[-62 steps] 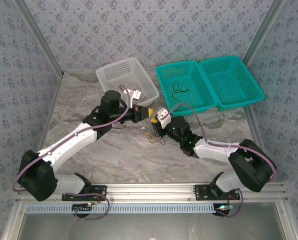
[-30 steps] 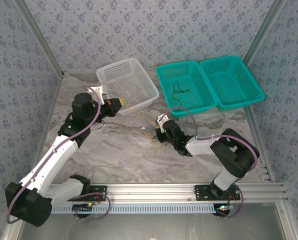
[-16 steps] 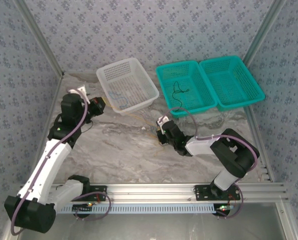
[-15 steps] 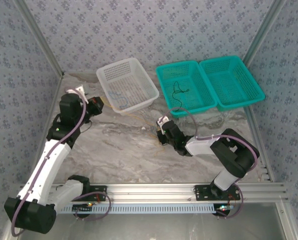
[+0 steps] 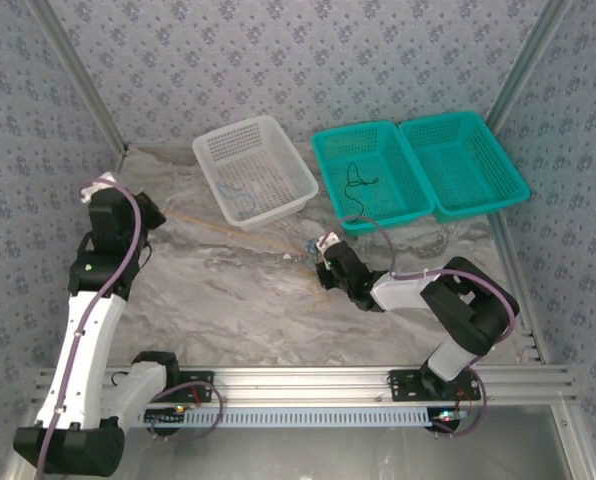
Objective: Untangle the cables
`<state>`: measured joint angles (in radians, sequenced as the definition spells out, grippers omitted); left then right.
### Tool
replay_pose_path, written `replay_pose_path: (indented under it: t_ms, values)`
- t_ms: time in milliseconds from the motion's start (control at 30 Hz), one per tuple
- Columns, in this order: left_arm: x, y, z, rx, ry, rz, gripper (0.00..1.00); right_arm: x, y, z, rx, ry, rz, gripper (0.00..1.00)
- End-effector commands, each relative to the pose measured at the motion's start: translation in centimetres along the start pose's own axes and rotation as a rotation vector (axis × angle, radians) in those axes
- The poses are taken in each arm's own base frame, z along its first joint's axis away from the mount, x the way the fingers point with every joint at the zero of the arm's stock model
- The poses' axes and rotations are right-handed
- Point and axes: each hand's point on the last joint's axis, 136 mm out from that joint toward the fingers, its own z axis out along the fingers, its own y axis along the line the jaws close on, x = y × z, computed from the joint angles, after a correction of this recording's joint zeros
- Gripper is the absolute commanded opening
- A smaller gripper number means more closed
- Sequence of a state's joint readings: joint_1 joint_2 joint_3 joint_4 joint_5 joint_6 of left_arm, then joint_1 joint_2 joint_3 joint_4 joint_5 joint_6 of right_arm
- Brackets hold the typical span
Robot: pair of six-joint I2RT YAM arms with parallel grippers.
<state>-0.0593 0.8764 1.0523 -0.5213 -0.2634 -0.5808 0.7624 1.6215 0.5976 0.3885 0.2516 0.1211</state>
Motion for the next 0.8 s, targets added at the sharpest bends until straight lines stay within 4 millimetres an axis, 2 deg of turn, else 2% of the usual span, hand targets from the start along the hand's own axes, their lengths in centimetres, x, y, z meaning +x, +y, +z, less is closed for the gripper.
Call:
replay_pose_path:
  t_ms: [0,100,267,367,600,667,767]
  values:
    - [-5.3,3.3,-3.0,-0.168,-0.198,-0.014,0.00,3.1,-2.3,0.1,0.091,0.114,0.003,0.25]
    - [-6.9,5.1,-4.2,-0.255,-0.245,-0.018,0.00,3.1,-2.5,0.1,0.099,0.119,0.008,0.25]
    - [-9.3,6.7,-6.0,-0.335,-0.311,-0.001,0.00,3.5,-3.2,0.2,0.118,0.135,0.023,0.25]
    - [-11.0,8.4,-7.6,-0.455,-0.376,0.016,0.00,3.9,-3.9,0.2,0.149,0.156,0.045,0.26]
    - [-13.0,9.5,-11.0,-0.557,-0.473,0.014,0.00,4.6,-5.4,-0.1,0.200,0.191,0.079,0.31]
    - [-12.7,8.8,-10.7,-0.495,-0.461,0.013,0.00,4.5,-5.1,-0.2,0.166,0.180,0.082,0.33]
    - [-10.4,4.9,-8.0,-0.217,-0.346,0.013,0.00,2.7,-2.9,-0.5,0.030,0.107,0.060,0.40]
